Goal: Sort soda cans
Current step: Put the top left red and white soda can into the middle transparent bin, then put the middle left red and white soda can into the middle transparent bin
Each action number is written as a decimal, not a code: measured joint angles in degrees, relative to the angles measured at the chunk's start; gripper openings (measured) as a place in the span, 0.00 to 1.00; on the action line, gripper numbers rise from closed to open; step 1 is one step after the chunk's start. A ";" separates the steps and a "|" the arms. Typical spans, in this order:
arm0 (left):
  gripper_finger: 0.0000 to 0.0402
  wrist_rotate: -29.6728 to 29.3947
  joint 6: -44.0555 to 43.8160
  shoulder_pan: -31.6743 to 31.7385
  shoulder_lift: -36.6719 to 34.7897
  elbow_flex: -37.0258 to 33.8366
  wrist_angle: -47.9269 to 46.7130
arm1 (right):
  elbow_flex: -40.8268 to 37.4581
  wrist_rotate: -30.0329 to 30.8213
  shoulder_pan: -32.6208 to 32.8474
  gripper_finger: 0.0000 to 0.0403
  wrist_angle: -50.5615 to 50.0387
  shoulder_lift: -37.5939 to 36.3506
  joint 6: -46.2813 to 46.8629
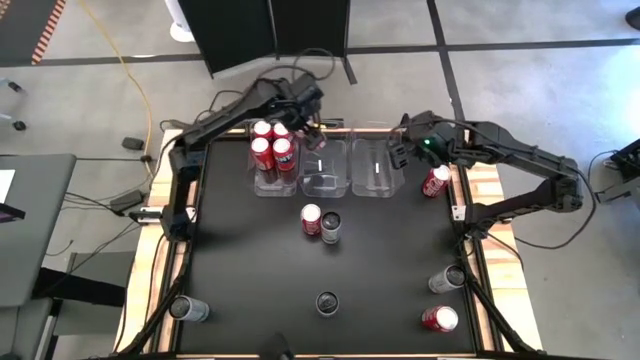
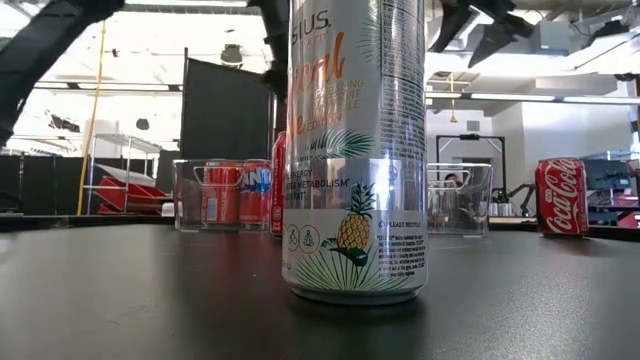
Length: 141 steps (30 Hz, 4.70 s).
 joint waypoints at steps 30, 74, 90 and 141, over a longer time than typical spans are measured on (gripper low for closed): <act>0.80 -11.18 13.14 0.85 21.16 4.93 5.30 | -2.99 0.39 0.32 0.94 2.87 0.01 2.60; 0.94 -5.75 -0.16 -2.94 -7.61 2.19 0.61 | -10.82 12.16 2.55 0.94 13.09 6.37 1.18; 0.93 6.52 -3.05 -18.91 -32.03 -39.98 21.07 | -11.41 0.65 -5.38 0.94 23.63 6.59 -19.77; 0.73 15.33 16.93 -20.30 -20.63 -58.74 43.97 | -11.41 -4.76 -2.50 0.94 21.60 6.59 -13.69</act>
